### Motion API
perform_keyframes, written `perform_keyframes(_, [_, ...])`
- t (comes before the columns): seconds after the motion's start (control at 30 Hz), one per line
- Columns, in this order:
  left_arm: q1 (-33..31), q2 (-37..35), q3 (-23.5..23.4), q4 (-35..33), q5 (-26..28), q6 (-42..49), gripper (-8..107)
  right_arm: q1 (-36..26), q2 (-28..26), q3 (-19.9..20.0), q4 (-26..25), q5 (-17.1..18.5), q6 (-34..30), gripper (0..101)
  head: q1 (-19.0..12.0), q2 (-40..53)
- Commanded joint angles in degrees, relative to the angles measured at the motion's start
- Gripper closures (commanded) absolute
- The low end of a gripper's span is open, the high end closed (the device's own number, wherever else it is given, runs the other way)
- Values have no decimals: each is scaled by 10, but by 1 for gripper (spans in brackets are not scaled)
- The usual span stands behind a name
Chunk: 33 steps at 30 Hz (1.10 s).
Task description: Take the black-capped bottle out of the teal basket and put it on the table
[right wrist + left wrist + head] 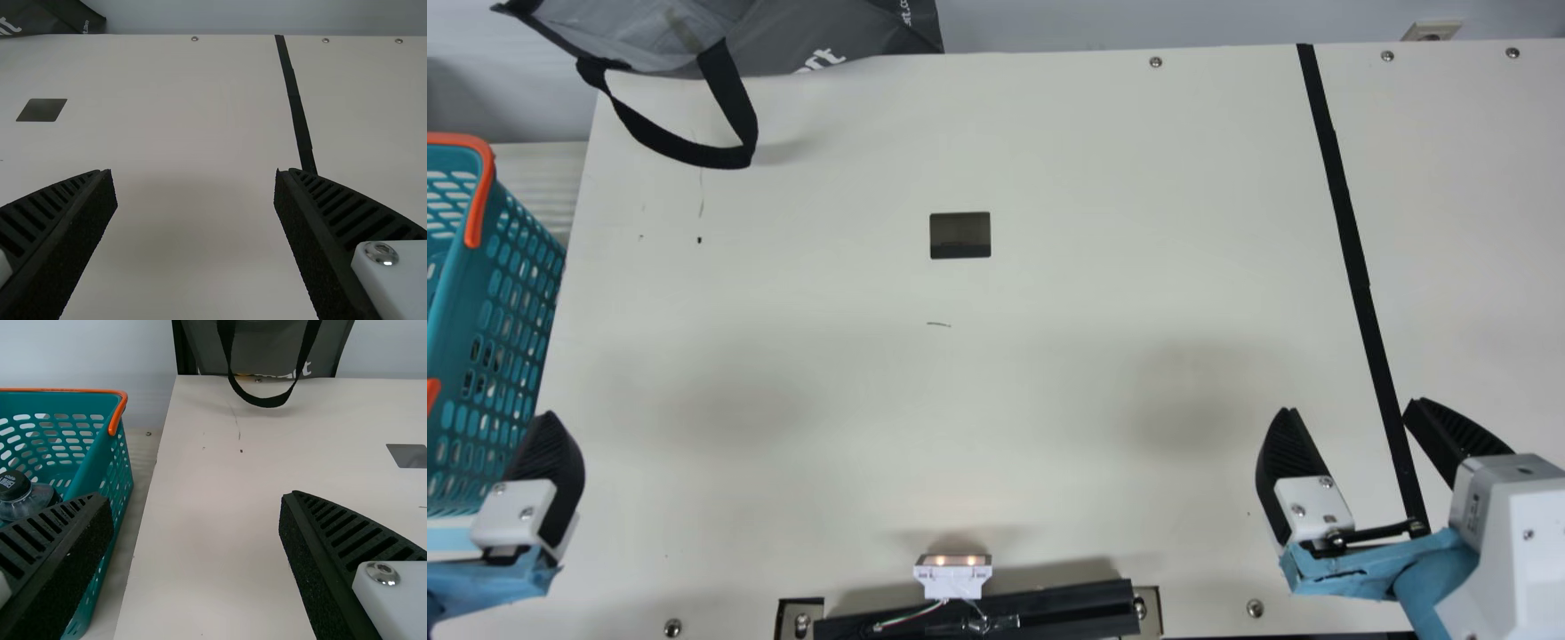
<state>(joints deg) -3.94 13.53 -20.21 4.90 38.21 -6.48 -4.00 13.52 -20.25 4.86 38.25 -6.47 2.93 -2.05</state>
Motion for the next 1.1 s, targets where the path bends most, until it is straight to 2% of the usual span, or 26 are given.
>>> perform_keyframes(0.0, [1,0,0,-1,0,1,-8,0,0,0,0,0,0,10,-2,5])
perform_keyframes(1.07, [26,88,-42,-11,-15,14,-8,0,0,0,1,0,0,10,-2,5])
